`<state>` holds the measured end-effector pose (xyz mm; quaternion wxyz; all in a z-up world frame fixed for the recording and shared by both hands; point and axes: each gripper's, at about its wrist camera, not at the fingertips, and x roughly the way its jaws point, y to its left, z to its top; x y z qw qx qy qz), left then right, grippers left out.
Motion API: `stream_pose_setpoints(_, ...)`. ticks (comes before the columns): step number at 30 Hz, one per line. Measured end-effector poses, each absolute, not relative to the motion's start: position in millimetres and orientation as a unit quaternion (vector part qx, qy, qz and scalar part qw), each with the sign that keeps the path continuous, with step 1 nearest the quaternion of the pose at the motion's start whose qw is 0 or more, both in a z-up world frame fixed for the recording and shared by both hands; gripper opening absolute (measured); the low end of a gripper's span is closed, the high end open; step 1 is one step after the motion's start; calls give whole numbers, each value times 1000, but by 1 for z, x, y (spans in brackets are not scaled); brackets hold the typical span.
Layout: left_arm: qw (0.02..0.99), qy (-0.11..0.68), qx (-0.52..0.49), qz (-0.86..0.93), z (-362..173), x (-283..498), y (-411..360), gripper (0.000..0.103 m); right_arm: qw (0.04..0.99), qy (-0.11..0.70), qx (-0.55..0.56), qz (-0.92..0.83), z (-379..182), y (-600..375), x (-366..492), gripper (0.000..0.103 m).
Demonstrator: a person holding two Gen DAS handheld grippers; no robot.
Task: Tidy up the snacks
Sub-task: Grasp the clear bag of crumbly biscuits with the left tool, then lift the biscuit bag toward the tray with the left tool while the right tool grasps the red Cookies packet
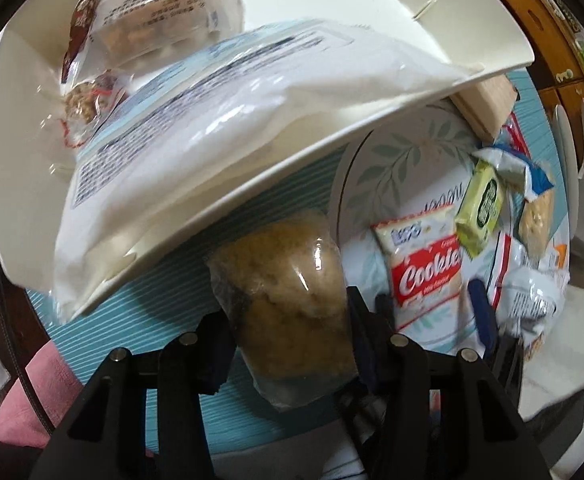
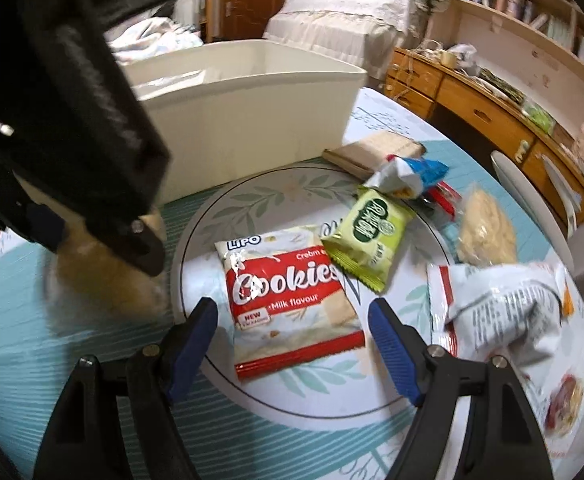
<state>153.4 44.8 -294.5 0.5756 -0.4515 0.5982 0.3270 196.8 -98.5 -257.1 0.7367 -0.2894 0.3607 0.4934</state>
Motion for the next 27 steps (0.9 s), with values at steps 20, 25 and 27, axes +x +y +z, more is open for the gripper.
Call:
stream_pose_setpoints(20, 565, 620, -464, 286, -264, 97, 23, 48, 709, 435, -247, 497, -260, -89, 218, 58)
stream_pose_setpoints(25, 573, 623, -460, 270, -247, 93, 19, 48, 709, 475, -221, 472, -258, -101, 215, 52)
stream_pose_setpoints(27, 575, 624, -458, 265, -232, 104, 20, 48, 707, 491, -212, 463, -257, -106, 212, 50)
